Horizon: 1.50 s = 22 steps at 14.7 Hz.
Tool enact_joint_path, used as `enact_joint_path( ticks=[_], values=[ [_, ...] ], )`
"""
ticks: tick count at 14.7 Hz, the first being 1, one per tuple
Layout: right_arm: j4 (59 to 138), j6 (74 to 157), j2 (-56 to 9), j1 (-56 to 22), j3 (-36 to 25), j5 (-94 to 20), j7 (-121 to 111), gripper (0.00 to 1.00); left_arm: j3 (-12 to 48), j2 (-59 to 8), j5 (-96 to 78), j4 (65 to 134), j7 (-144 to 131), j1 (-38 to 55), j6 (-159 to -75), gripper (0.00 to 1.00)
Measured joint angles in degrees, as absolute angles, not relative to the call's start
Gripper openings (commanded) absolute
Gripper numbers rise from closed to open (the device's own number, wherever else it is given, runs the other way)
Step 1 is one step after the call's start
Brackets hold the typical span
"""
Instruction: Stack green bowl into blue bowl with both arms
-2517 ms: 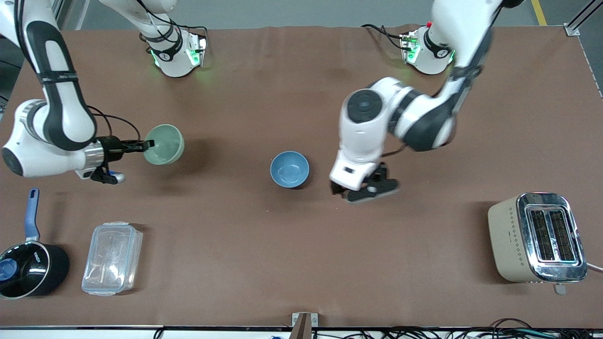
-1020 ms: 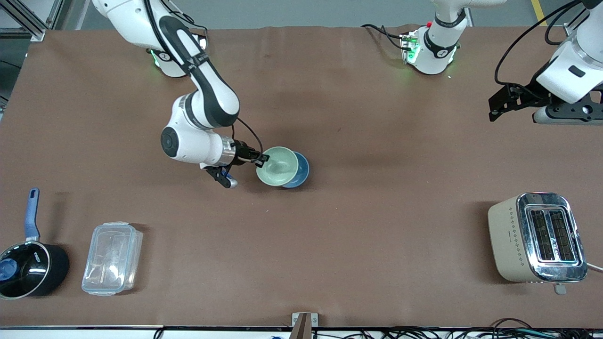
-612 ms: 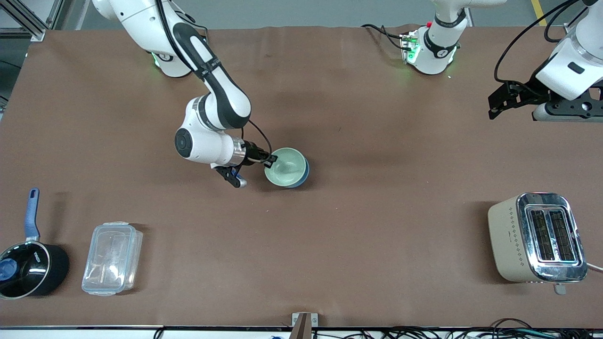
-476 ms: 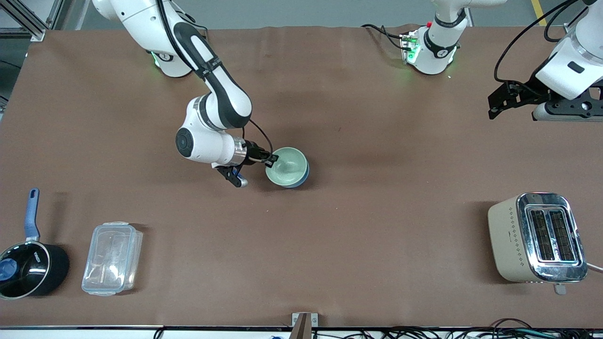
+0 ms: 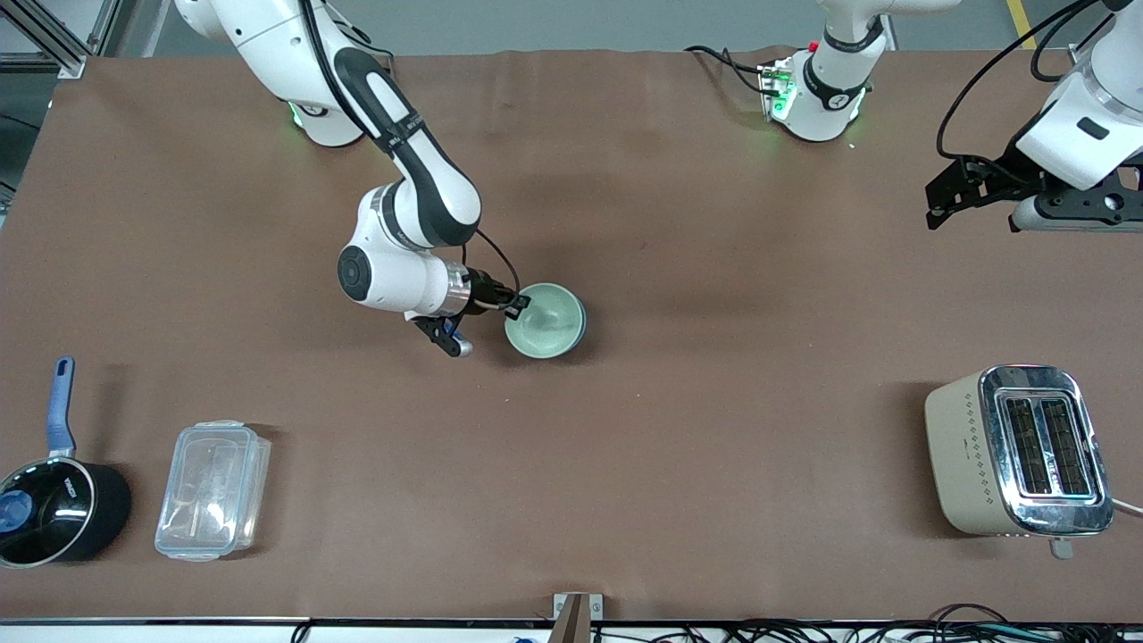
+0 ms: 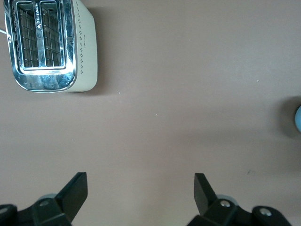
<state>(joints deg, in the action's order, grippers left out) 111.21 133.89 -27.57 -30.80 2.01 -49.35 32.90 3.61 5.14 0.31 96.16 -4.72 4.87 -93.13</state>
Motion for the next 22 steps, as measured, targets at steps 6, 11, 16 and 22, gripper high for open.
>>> enact_joint_path(
  ticks=[6,11,16,22],
  values=[
    [111.0,133.6,-27.6,-31.9,1.9,-49.4,33.0,0.61,3.6,5.1,0.3,96.3,-4.7,4.7,-93.1,1.00],
    [111.5,127.7,-23.9,-31.6,-0.7,-48.4,33.2,0.80,3.6,5.1,0.3,96.3,-4.7,4.7,-93.1,1.00],
    [113.7,110.7,-12.4,-27.3,-6.6,-30.0,33.4,0.82,3.6,5.1,0.3,96.3,-4.7,4.7,-93.1,1.00],
    [116.3,102.7,-5.6,-14.9,-7.2,-18.8,23.7,1.00,3.6,5.3,0.3,96.3,-4.7,4.8,-93.1,1.00]
  ],
)
